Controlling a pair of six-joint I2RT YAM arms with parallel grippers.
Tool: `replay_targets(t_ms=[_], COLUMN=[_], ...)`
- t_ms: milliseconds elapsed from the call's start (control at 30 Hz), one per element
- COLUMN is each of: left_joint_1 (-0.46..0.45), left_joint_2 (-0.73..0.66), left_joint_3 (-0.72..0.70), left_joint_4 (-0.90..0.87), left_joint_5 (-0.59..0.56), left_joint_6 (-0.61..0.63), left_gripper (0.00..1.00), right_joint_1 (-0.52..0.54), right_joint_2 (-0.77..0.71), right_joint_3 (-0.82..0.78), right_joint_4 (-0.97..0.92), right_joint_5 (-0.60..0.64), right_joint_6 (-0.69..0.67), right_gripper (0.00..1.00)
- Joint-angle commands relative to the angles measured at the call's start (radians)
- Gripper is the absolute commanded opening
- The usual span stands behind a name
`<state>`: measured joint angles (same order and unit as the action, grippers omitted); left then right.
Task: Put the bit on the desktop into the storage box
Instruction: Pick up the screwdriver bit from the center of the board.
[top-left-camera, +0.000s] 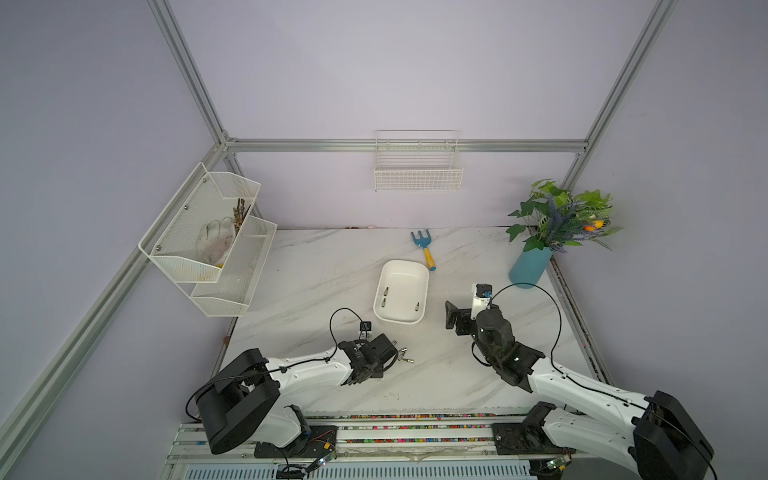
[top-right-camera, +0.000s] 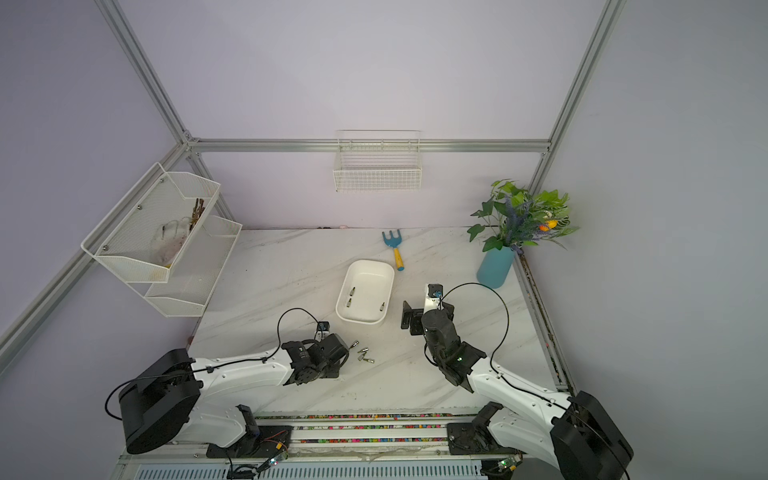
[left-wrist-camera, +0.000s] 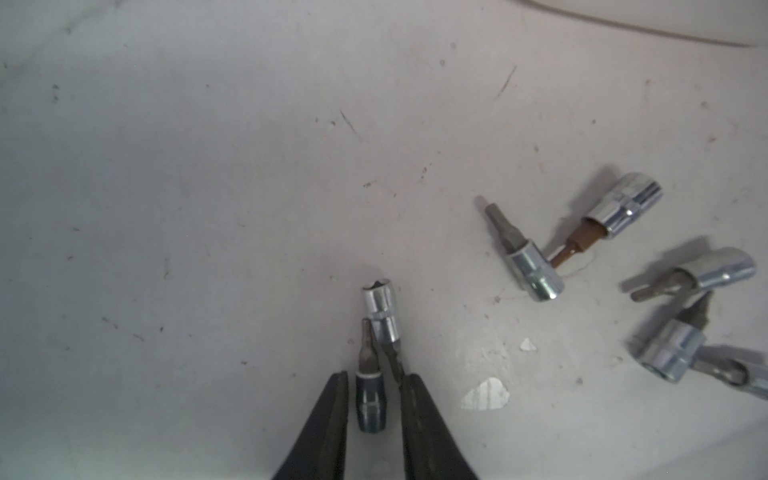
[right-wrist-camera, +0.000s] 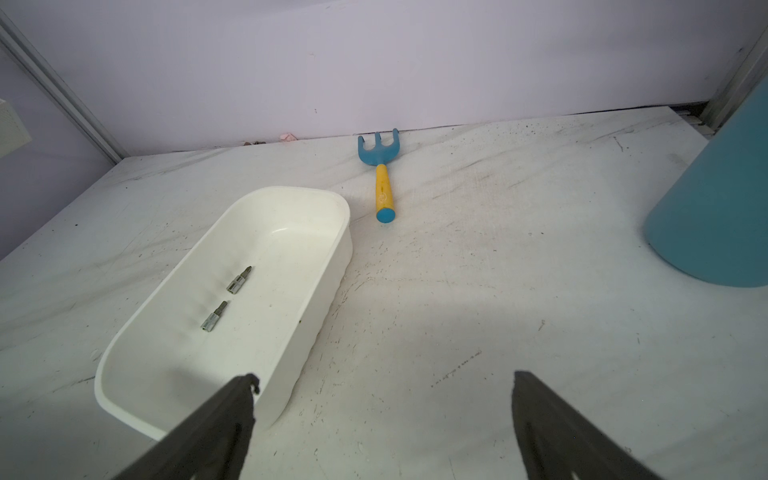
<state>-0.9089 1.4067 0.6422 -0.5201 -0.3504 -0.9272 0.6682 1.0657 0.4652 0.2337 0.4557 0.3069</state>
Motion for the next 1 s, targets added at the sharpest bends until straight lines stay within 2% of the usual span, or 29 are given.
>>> replay_targets(t_ms=[0,300,500,967], left_joint_1=[0.02,0.026,0.025,0.025], left_joint_2=[0.017,0.016,-0.032,-0.105], left_joint_3=[-0.038,-0.053,-0.061,-0.028], left_joint_4=[-0.029,-0.028,-0.028,-0.104], left_joint_5=[0.041,0.057,0.062,0.023], left_joint_6=[0.014,0.005,-0.001,-0.015], left_gripper=[0.25,0.16,0.13,0.12], right_joint_1=[-0.004,-0.004,-0.003,-0.002], right_joint_2=[0.001,0.0,0.004,0.004], right_joint_3=[-0.011,-0.011,-0.01,-0.01], right_joint_4=[0.024,0.023,0.024,0.024], right_joint_5=[0.012,0.014,0.014,0.012], right_joint_6=[-0.01,-0.012,-0.012,-0.011], right_gripper=[1.0,1.0,1.0,1.0])
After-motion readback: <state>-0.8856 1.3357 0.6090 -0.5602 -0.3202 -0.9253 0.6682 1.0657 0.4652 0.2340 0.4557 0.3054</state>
